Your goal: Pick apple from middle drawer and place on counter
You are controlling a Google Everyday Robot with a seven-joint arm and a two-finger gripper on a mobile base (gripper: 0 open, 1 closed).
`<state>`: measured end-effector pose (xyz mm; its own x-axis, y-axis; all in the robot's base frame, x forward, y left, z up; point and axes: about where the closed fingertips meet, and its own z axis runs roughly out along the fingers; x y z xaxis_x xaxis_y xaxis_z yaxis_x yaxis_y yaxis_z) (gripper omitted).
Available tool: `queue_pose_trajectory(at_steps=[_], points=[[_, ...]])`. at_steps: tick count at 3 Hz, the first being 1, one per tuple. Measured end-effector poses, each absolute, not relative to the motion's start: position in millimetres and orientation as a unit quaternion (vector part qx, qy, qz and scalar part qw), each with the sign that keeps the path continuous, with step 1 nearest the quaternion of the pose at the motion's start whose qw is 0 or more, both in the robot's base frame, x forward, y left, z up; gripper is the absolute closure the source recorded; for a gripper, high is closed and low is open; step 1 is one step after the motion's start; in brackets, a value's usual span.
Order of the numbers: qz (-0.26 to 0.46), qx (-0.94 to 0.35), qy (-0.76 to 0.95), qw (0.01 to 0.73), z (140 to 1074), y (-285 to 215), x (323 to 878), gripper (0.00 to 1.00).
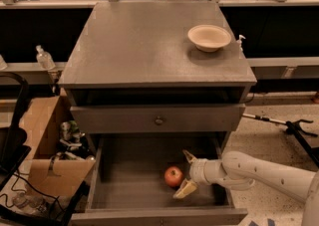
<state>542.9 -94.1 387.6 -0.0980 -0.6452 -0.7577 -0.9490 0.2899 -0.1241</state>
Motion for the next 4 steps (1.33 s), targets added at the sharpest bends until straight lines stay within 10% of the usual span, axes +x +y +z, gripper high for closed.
queue_pose_trajectory(at_steps=[4], points=[[0.292, -0.548, 0.662, 0.419, 472.2, -53.1, 491.3, 0.96]])
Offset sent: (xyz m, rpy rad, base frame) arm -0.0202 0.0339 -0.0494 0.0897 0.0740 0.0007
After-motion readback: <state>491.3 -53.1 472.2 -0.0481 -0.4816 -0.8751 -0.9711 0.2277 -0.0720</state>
